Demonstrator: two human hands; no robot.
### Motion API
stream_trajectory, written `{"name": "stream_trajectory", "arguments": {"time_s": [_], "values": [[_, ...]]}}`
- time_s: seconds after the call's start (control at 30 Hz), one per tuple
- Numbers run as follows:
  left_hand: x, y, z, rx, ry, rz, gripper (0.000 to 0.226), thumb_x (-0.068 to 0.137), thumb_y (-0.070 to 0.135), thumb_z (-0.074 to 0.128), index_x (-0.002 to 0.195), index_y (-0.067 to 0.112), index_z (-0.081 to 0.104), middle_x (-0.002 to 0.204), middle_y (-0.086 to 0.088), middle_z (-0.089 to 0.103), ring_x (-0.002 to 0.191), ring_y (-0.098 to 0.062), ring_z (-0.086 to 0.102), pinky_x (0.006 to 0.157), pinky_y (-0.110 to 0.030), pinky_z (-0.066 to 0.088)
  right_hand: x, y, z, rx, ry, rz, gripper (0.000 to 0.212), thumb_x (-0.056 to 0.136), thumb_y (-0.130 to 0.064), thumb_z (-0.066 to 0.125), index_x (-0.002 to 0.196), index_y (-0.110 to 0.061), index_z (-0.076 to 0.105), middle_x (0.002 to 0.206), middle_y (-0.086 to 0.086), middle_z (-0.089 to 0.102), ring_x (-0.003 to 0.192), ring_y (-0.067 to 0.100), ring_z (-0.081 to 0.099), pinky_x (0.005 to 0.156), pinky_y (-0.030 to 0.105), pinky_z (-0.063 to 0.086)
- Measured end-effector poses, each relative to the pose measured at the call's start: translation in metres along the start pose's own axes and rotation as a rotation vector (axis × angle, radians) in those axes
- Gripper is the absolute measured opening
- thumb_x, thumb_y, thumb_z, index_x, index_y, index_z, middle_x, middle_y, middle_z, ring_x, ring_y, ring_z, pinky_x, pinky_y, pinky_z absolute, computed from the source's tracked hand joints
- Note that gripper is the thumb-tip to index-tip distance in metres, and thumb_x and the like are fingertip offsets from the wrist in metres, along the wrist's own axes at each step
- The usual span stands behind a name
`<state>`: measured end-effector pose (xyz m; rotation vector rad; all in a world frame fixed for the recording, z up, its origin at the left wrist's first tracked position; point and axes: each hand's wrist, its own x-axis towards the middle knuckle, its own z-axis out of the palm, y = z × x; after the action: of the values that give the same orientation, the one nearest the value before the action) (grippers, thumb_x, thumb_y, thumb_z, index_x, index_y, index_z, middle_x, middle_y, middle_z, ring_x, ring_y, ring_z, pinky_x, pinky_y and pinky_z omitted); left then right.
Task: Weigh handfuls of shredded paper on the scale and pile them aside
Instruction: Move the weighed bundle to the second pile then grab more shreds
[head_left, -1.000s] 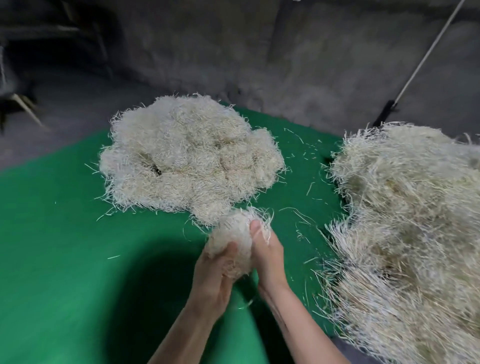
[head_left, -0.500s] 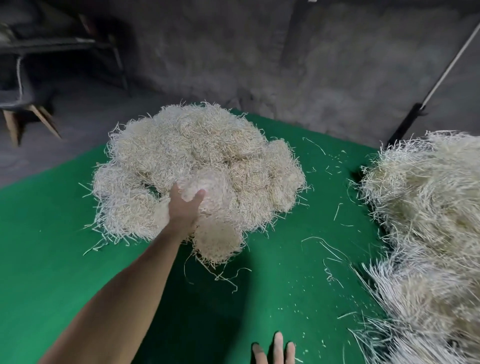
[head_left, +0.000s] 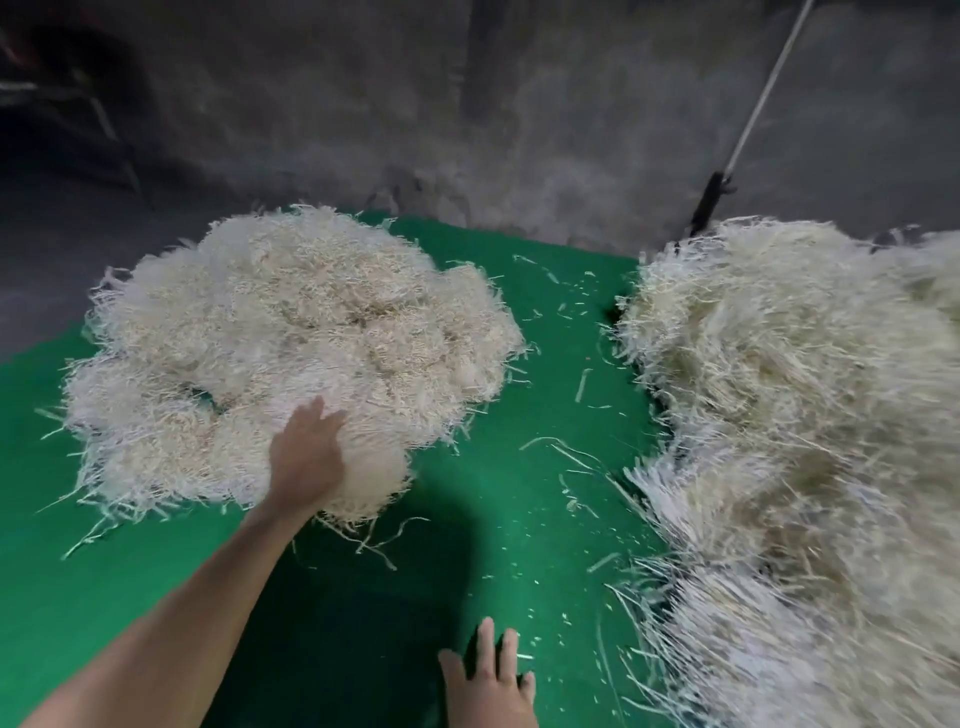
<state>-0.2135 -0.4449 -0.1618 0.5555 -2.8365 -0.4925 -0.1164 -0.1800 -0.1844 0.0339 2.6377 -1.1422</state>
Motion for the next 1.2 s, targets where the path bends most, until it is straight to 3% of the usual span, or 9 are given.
{"name": "stream_trajectory", "arguments": {"time_s": [0.03,0.1,0.2,0.33,0.43,0.53,0.93,1.07,1.2], "values": [[-0.008,0.007,-0.008,0.000,0.062,0.031,0.047,0.089,-0.003,0.041,0.132,0.012,0.053,0.148,-0.018,0.037,0.138,-0.034,0.029,0.112,-0.056,0.024,-0.018,-0.010,0.016,-0.142,-0.094,-0.137,0.059,0.095,0.009,0.038,0.148,-0.011,0.019,0.158,0.018,-0.004,0.145,0.034,0.007,0.115,0.034,0.025],[-0.026,0.019,-0.017,-0.079,0.163,0.090,0.036,0.085,-0.003,0.051,0.118,0.005,0.063,0.134,-0.020,0.052,0.128,-0.037,0.042,0.110,-0.055,0.027,-0.026,0.005,0.012,-0.343,-0.387,-0.071,0.056,0.097,-0.026,0.046,0.148,-0.026,0.023,0.160,0.003,-0.007,0.146,0.033,0.000,0.115,0.055,0.016],[-0.070,0.056,-0.029,-0.267,0.151,0.143,0.023,0.086,0.006,0.059,0.106,0.002,0.070,0.128,-0.019,0.058,0.125,-0.033,0.048,0.109,-0.047,0.031,-0.030,0.002,-0.025,-0.324,-0.438,-0.143,0.056,0.091,-0.026,0.053,0.143,-0.022,0.035,0.158,0.008,0.008,0.145,0.028,0.009,0.116,0.052,0.017],[-0.158,0.117,-0.035,-0.540,0.085,0.101,0.030,0.089,0.020,0.049,0.100,0.005,0.072,0.106,-0.013,0.069,0.093,-0.023,0.062,0.083,-0.036,0.047,-0.052,-0.001,-0.074,-0.218,-0.175,-0.298,0.037,0.091,-0.028,0.054,0.127,-0.016,0.051,0.139,0.010,0.041,0.129,0.025,0.037,0.109,0.040,0.033],[-0.226,0.155,-0.027,-0.628,-0.110,0.070,0.024,0.089,0.033,0.051,0.089,0.020,0.071,0.080,0.000,0.071,0.066,-0.008,0.060,0.059,-0.019,0.040,-0.078,0.012,-0.122,-0.175,0.025,-0.421,0.013,0.088,-0.017,0.049,0.085,-0.005,0.056,0.092,0.013,0.053,0.088,0.026,0.048,0.076,0.033,0.041],[-0.280,0.181,-0.015,-0.734,-0.169,0.083,0.017,0.092,0.012,0.057,0.086,0.014,0.074,0.066,-0.002,0.070,0.053,-0.011,0.061,0.051,-0.011,0.045,-0.103,0.056,-0.167,-0.085,0.128,-0.348,0.011,0.088,-0.020,0.051,0.092,-0.014,0.059,0.097,0.001,0.055,0.088,0.011,0.045,0.074,0.023,0.033],[-0.351,0.318,-0.002,-0.852,-0.377,0.038,0.018,0.087,0.010,0.064,0.075,0.020,0.073,0.060,-0.004,0.069,0.052,-0.020,0.057,0.058,-0.030,0.048,-0.151,0.206,-0.325,0.028,0.513,-0.070,0.043,0.092,-0.026,0.059,0.132,-0.019,0.047,0.127,-0.005,0.055,0.109,0.002,0.050,0.099,0.020,0.040],[-0.359,0.361,-0.001,-0.865,-0.399,0.105,0.017,0.087,0.001,0.060,0.085,0.013,0.072,0.055,-0.005,0.066,0.045,-0.007,0.052,0.044,-0.012,0.043,-0.100,0.194,-0.393,0.067,0.579,-0.159,0.093,0.081,-0.024,0.072,0.149,-0.031,0.009,0.156,-0.003,0.008,0.141,0.011,0.015,0.113,0.029,0.011],[-0.357,0.395,-0.008,-0.931,-0.360,0.142,0.018,0.088,-0.004,0.057,0.085,0.009,0.069,0.054,-0.002,0.066,0.041,0.001,0.052,0.039,-0.008,0.039,-0.030,0.174,-0.434,0.004,0.428,-0.044,0.142,0.060,-0.031,0.086,0.135,-0.049,-0.033,0.146,-0.002,-0.041,0.141,0.023,-0.020,0.115,0.046,0.000]]}}
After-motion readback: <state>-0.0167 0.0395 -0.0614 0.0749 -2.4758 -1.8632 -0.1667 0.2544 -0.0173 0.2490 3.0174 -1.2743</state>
